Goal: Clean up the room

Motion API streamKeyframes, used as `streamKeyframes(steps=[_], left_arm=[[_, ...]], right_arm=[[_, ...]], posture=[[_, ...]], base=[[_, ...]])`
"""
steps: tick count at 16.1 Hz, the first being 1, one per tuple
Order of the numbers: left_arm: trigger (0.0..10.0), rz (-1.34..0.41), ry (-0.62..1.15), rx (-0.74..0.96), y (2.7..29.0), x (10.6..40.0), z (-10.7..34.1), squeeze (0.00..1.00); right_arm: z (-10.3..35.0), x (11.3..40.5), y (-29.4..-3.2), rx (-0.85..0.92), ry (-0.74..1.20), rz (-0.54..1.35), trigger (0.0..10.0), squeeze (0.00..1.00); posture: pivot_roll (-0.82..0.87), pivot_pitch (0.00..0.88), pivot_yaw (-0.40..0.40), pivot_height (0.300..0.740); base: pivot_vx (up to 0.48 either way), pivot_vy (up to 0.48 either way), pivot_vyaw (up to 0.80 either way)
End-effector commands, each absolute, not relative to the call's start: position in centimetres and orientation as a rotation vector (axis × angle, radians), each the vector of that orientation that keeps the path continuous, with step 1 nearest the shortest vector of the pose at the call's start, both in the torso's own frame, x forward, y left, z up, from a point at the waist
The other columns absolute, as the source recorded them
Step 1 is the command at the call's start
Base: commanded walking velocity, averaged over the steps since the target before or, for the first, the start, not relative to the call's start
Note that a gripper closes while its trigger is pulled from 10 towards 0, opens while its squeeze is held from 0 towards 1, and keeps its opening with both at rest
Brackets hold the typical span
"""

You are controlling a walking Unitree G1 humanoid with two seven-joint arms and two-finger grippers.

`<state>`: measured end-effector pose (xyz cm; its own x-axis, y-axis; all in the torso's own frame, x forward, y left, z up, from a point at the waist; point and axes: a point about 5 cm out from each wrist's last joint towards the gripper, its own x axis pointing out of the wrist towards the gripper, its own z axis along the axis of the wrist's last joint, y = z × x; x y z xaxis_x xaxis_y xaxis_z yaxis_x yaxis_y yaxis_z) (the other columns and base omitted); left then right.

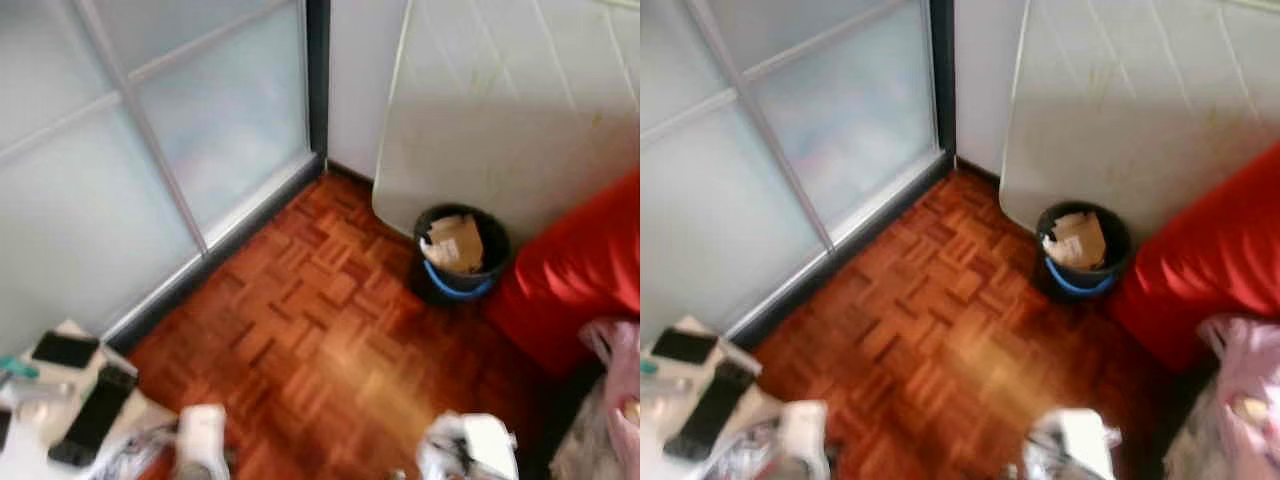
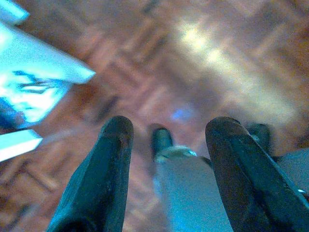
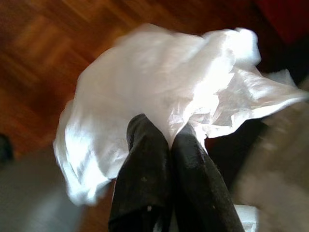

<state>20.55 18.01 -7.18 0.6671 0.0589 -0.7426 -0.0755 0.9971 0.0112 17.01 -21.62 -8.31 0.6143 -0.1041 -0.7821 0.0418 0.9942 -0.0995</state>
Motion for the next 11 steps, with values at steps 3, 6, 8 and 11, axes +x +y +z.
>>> streamKeyframes(steps=[3,6,8,11], left_arm=[[10.0,0.107,0.872,-0.004,19.3,19.7,-7.5,0.00],[10.0,0.107,0.872,-0.004,19.3,19.7,-7.5,0.00],[10.0,0.107,0.871,-0.004,19.3,19.8,-7.5,0.00],[10.0,0.107,0.872,-0.005,19.3,19.8,-7.5,0.00]], right_arm=[[-8.4,16.9,-21.4,-0.055,0.911,-0.079,10.0,0.00],[-8.6,16.1,-21.8,-0.048,0.917,-0.086,10.0,0.00],[-8.6,16.0,-21.8,-0.046,0.917,-0.086,10.0,0.00],[-8.7,15.9,-21.8,-0.045,0.918,-0.083,10.0,0.00]], posture=[[-0.02,0.206,-0.031,0.740],[-0.02,0.208,-0.031,0.740],[-0.02,0.209,-0.031,0.740],[-0.02,0.206,-0.031,0.740]], base=[[0.342,0.000,0.00],[0.347,0.000,0.00],[0.349,0.000,0.00],[0.350,0.000,0.00]])
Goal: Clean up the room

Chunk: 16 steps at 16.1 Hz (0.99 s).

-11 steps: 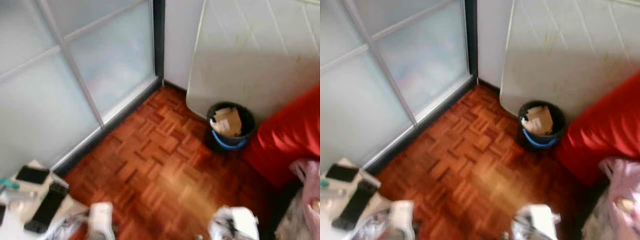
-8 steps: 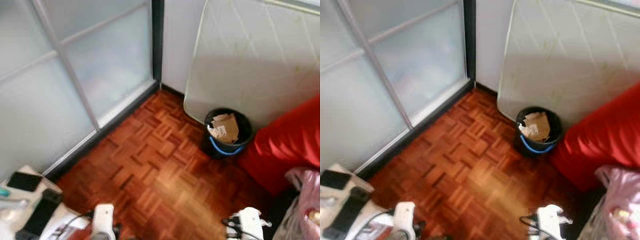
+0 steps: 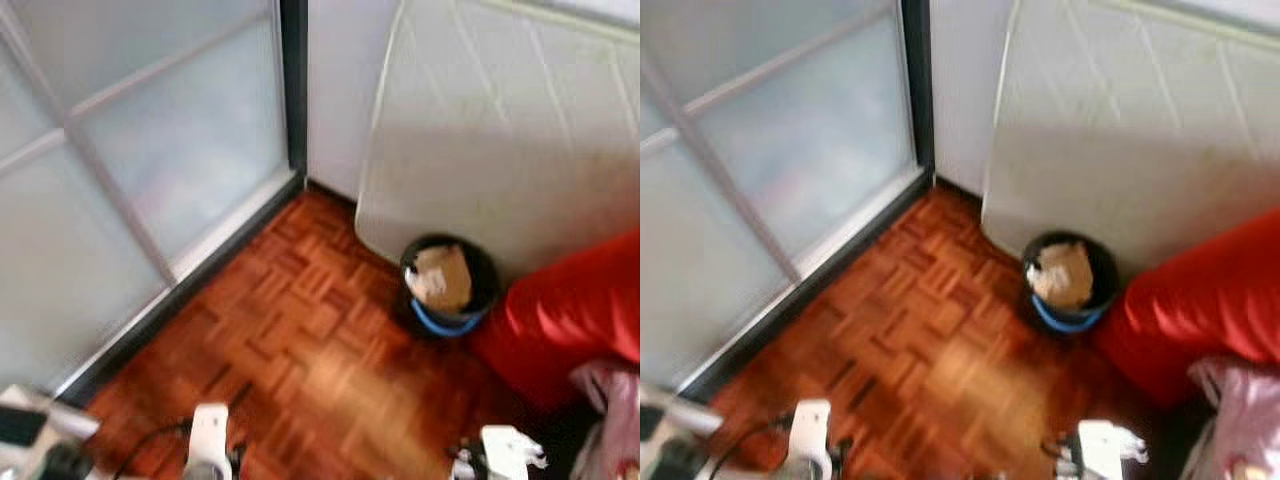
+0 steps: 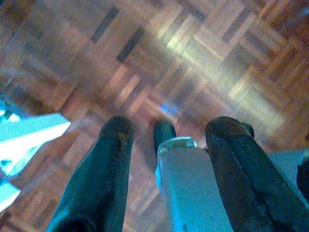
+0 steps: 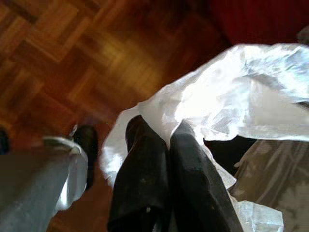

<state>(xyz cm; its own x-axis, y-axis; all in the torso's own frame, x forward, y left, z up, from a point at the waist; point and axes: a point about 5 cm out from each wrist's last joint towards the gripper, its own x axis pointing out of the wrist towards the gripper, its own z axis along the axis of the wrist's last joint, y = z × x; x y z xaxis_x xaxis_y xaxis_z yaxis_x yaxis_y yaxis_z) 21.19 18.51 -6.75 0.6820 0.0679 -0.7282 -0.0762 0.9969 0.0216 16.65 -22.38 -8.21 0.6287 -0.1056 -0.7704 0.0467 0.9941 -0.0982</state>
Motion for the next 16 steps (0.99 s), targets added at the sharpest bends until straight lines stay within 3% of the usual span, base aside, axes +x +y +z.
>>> streamKeyframes(steps=[1,16], left_arm=[[10.0,0.107,0.871,-0.005,19.31,19.77,-7.49,0.00],[10.0,0.097,0.871,-0.007,18.99,19.90,-7.48,0.00]], right_arm=[[-8.67,15.96,-21.80,-0.045,0.916,-0.083,10.0,0.00],[-8.60,16.16,-21.83,-0.042,0.917,-0.081,10.0,0.00]], posture=[[-0.02,0.206,-0.031,0.740],[-0.02,0.183,-0.031,0.740]], base=[[0.352,0.000,0.00],[0.351,0.000,0.00]])
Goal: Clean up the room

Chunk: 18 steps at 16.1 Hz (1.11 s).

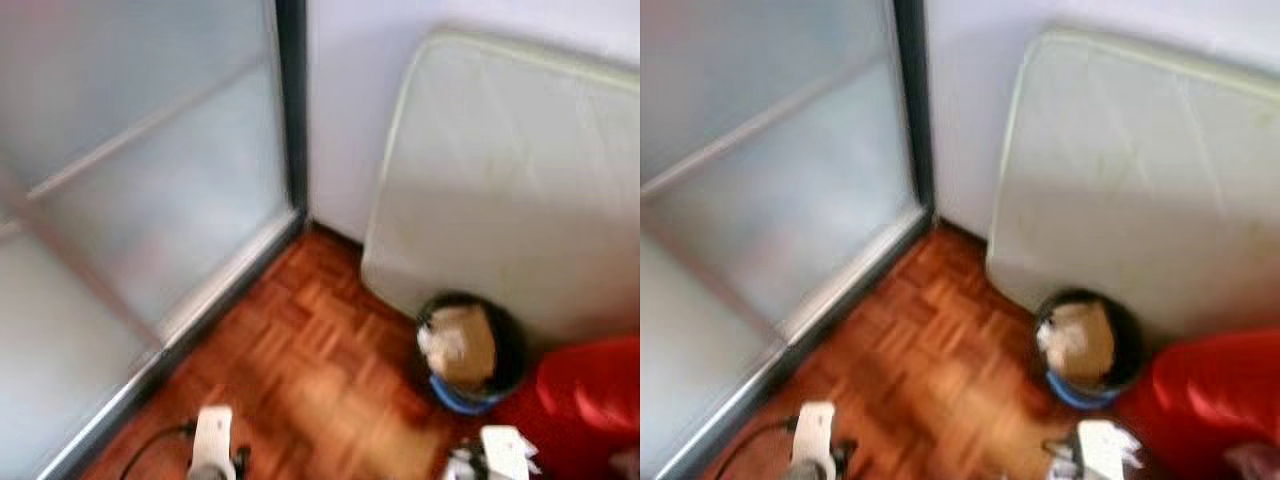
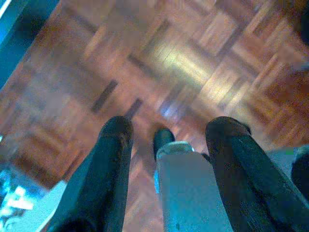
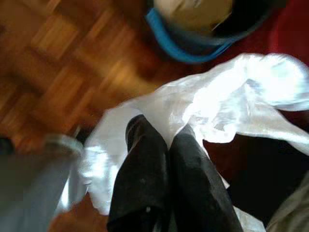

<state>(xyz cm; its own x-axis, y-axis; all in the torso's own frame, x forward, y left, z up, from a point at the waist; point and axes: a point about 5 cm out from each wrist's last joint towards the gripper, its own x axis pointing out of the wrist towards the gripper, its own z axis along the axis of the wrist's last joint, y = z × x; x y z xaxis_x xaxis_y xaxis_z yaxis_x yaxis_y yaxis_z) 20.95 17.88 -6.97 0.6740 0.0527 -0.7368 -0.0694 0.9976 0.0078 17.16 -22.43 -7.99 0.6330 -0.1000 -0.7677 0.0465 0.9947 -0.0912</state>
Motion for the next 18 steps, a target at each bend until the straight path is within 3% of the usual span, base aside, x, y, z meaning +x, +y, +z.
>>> streamKeyframes(steps=[1,15,18], left_arm=[[10.0,0.096,0.871,-0.008,18.97,19.90,-7.48,0.00],[10.0,0.100,0.874,-0.019,19.05,19.91,-7.48,0.00],[10.0,0.099,0.872,-0.025,19.03,19.90,-7.48,0.00]], right_arm=[[-8.61,16.15,-21.81,-0.042,0.918,-0.081,10.0,0.00],[-8.61,16.20,-21.77,-0.033,0.921,-0.084,10.0,0.00],[-8.69,16.11,-21.71,-0.035,0.935,-0.079,10.0,0.00]], posture=[[-0.02,0.183,-0.031,0.740],[-0.02,0.204,-0.032,0.740],[-0.02,0.209,-0.033,0.740]], base=[[0.352,0.000,0.00],[0.350,0.000,0.00],[0.000,0.000,-0.51]])
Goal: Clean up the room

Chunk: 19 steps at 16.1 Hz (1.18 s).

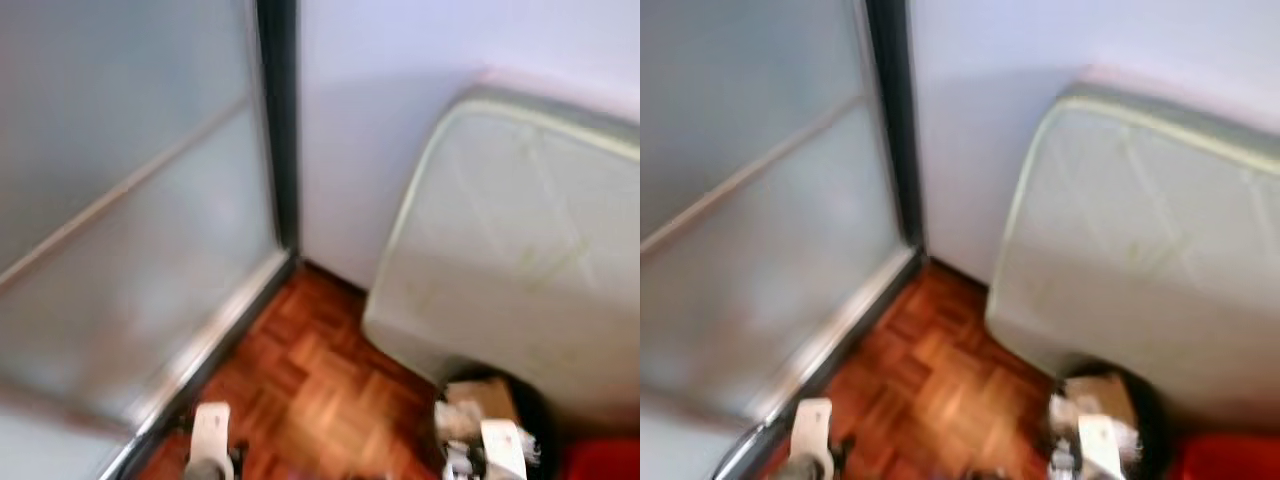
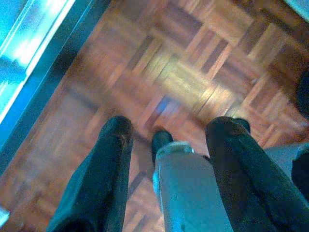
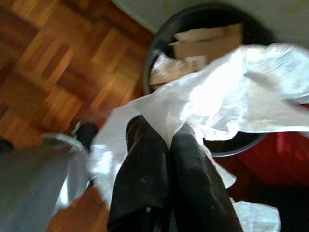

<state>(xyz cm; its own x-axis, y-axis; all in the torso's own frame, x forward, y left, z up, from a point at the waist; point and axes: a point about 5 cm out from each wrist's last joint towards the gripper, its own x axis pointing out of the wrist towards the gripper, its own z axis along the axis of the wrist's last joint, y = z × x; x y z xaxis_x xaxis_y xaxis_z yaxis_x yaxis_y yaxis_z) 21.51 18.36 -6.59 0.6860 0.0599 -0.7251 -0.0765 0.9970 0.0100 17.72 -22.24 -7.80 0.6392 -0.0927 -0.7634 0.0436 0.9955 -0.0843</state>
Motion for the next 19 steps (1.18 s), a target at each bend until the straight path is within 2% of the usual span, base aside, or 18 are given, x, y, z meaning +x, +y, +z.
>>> streamKeyframes(steps=[1,19], left_arm=[[10.0,0.100,0.870,-0.028,19.04,19.91,-7.47,0.00],[10.0,0.104,0.877,-0.005,19.25,19.88,-7.47,0.00]], right_arm=[[-8.70,16.11,-21.72,-0.036,0.937,-0.078,10.0,0.00],[-8.70,16.15,-21.76,-0.043,0.943,-0.083,10.0,0.00]], posture=[[-0.01,0.210,-0.033,0.740],[-0.01,0.216,-0.034,0.740]], base=[[0.000,0.000,-0.76],[0.000,-0.043,-0.75]])
